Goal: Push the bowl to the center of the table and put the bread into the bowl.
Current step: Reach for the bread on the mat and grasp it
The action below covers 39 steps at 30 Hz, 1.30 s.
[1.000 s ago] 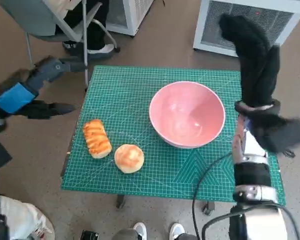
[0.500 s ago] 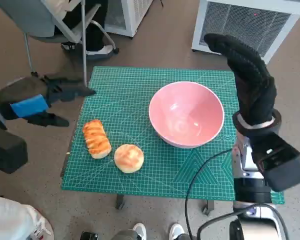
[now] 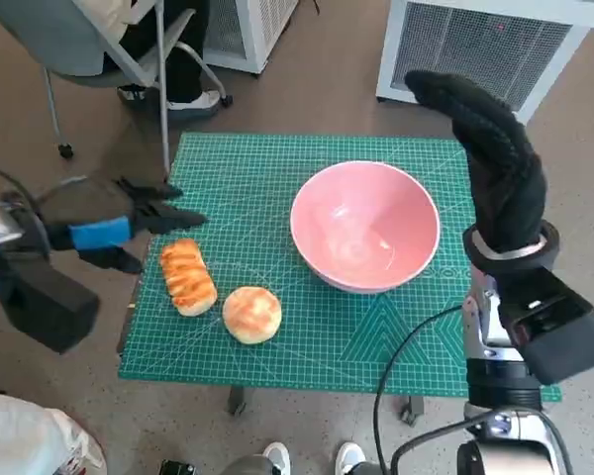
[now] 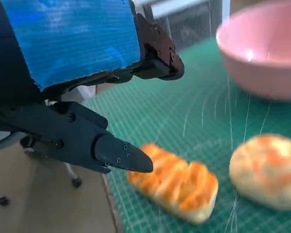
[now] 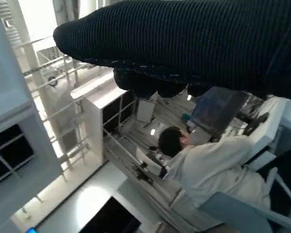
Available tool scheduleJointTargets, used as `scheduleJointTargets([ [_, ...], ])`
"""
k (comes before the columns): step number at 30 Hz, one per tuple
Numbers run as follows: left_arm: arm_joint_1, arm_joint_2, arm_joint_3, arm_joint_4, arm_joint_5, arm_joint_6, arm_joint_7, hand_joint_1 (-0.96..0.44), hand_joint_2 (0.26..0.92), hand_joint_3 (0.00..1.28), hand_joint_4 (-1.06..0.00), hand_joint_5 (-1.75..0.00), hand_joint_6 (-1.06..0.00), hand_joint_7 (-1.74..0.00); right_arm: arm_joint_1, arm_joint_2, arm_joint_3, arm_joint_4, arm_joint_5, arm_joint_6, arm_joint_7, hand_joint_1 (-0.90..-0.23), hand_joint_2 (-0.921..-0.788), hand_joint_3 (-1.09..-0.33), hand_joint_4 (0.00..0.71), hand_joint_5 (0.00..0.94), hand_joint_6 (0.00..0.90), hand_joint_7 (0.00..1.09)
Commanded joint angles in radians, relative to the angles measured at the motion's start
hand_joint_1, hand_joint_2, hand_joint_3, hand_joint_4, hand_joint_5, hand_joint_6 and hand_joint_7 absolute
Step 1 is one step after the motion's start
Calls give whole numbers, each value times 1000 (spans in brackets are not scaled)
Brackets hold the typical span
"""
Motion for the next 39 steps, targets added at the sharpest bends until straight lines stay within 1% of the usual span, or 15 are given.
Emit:
scheduleJointTargets([
  [1,-20,-6,-32,26,34,-9,28,-126,760,0,-401,0,-497,-22,27,-4,1,8,12,16,6,-565,-921,-734,316,26,53,695],
  [7,-27,-28,-63,64,55,-11,56,-89,753,0,-400,0,-500,-14,30,-4,2,4,25,22,13,-569,-921,-731,324,28,52,697],
  [18,-45,-72,-120,164,103,-39,135,-51,746,0,-408,-2,-501,-6,39,-1,3,-17,31,39,10,-566,-921,-728,326,26,51,699],
  [23,-56,-87,-159,208,168,-58,212,-50,731,0,-427,-9,-506,-7,43,-2,2,-21,34,41,10,-565,-921,-727,325,25,50,701],
  [28,-70,-87,-211,234,272,-67,330,-125,715,0,-456,-14,-526,-12,46,-4,2,-23,36,41,10,-562,-921,-727,323,22,50,702],
  [31,-76,-93,-237,259,313,-66,384,-142,712,0,-467,-14,-536,-14,48,-4,2,-27,36,42,8,-559,-921,-727,320,20,49,702],
  [36,-79,-110,-274,300,357,-62,459,-131,713,1,-499,-19,-564,-21,53,-7,0,-34,30,43,4,-553,-921,-728,317,17,48,701],
  [39,-81,-121,-296,321,376,-55,485,-103,718,3,-528,-23,-591,-27,54,-9,-2,-36,28,44,2,-552,-921,-729,315,16,47,700],
])
